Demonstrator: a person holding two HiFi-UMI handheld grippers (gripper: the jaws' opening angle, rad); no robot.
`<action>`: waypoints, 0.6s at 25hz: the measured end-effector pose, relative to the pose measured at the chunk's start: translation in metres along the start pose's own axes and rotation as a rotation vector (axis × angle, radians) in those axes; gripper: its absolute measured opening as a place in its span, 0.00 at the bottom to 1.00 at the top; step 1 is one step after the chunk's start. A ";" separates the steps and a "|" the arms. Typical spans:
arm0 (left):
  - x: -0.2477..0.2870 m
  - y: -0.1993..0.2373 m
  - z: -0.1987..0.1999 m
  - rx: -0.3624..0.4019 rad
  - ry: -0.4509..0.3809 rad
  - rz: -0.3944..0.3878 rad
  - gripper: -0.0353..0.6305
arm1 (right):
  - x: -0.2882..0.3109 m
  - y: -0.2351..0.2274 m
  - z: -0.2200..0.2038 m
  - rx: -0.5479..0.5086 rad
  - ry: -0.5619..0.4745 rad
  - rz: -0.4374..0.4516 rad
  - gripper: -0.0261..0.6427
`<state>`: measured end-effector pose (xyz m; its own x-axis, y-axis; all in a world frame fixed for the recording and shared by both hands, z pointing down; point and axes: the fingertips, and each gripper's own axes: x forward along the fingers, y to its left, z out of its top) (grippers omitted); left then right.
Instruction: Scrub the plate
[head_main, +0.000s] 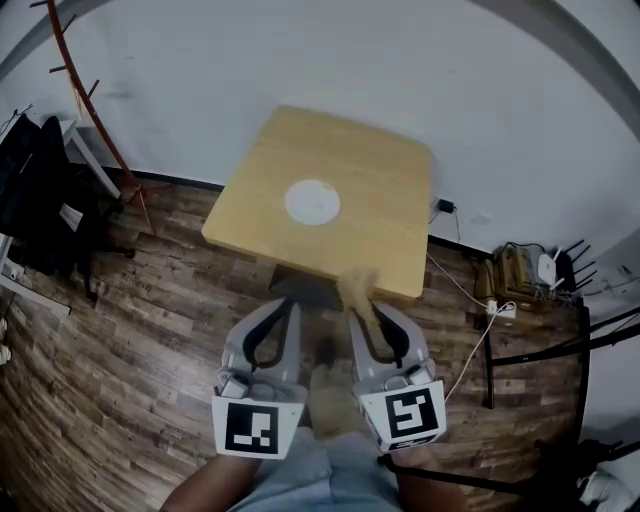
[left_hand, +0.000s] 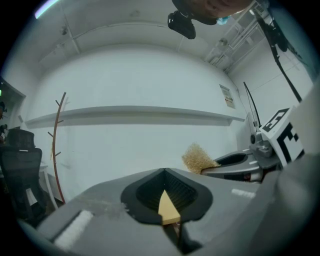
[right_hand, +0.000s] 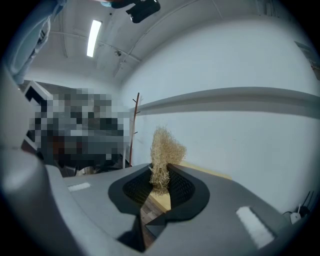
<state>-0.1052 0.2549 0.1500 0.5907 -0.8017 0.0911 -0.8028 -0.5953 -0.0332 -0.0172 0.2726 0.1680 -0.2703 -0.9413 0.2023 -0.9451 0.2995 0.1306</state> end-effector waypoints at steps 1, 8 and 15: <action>0.006 0.002 -0.004 0.003 0.011 0.000 0.08 | 0.006 -0.003 -0.004 0.002 0.005 0.001 0.15; 0.067 0.022 -0.008 0.016 0.033 -0.007 0.08 | 0.065 -0.042 -0.013 0.072 0.018 0.013 0.15; 0.142 0.050 -0.003 0.028 0.075 0.029 0.08 | 0.125 -0.104 -0.006 0.095 0.027 0.013 0.15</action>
<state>-0.0621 0.1118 0.1646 0.5585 -0.8131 0.1643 -0.8165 -0.5738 -0.0643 0.0483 0.1244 0.1858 -0.2789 -0.9325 0.2293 -0.9550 0.2944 0.0355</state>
